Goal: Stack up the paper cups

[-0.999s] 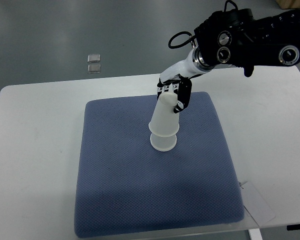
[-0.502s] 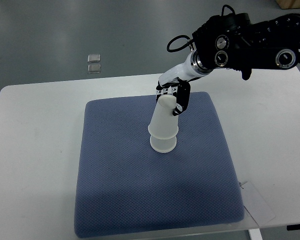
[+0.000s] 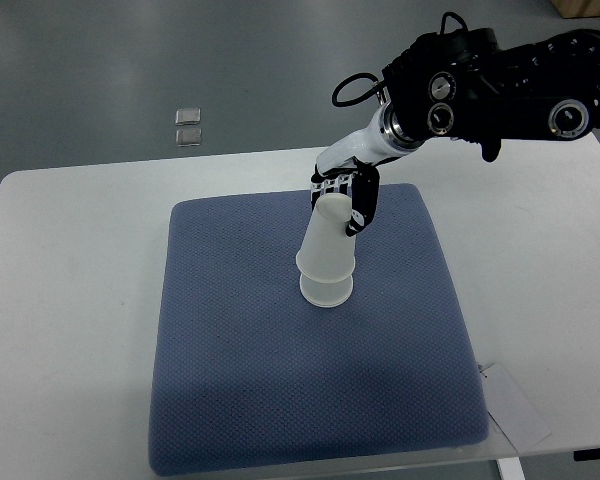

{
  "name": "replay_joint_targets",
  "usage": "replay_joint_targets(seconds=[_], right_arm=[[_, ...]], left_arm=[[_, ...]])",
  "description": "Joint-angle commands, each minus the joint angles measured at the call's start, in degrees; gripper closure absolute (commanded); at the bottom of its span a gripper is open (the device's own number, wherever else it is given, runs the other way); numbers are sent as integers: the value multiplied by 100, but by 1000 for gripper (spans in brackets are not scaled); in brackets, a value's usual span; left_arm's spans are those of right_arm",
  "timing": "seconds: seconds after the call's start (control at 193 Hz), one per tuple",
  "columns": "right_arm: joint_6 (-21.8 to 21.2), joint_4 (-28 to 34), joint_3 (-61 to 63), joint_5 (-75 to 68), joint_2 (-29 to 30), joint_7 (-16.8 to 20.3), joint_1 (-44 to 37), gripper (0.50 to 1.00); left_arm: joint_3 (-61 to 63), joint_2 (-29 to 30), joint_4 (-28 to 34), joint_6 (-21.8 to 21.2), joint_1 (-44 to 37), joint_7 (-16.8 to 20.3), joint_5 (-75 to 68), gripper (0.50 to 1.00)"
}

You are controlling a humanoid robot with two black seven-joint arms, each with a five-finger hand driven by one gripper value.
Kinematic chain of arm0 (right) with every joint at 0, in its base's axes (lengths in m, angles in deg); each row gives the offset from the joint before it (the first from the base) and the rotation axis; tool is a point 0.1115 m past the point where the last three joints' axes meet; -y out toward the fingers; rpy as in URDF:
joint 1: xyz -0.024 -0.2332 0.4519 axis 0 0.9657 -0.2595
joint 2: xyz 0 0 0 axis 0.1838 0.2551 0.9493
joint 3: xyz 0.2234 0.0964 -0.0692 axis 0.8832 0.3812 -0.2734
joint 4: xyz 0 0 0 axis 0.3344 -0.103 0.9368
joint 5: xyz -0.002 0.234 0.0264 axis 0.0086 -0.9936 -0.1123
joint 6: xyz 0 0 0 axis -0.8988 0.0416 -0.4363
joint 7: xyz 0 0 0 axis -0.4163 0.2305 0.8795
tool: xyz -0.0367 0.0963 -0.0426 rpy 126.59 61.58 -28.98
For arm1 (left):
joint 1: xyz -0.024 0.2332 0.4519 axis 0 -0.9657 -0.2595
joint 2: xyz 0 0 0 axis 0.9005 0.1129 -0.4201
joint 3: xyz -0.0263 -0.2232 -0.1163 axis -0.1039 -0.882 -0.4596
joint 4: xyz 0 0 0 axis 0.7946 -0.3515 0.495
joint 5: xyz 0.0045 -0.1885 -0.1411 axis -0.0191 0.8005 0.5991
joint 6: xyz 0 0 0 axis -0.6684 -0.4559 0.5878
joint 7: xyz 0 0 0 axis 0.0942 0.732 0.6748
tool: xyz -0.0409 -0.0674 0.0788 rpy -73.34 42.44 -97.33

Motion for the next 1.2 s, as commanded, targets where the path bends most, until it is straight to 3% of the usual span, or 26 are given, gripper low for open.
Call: replay_joint_targets(seconds=[0.0, 0.16, 0.585, 0.885, 1.035, 1.195], right_arm=[[6, -1, 4, -2, 4, -6, 0, 644], [-20, -18, 4, -10, -5, -6, -9, 587], [33, -211, 417, -257, -154, -50, 97, 576], [147, -1433, 2412, -1030, -585, -102, 1723, 576], [279, -2119, 3976, -1241, -638, -392, 2865, 576], [779, -2444, 5557, -1741, -523, -612, 3998, 576]], left_arm=[[-7, 0, 0, 0, 6, -1, 0, 500], [-7, 0, 0, 0, -3, -1, 0, 500], [-16, 0, 9, 0, -3, -1, 0, 500], [-16, 0, 9, 0, -3, -1, 0, 500], [-16, 0, 9, 0, -3, -1, 0, 500], [-16, 0, 9, 0, -3, -1, 0, 500]])
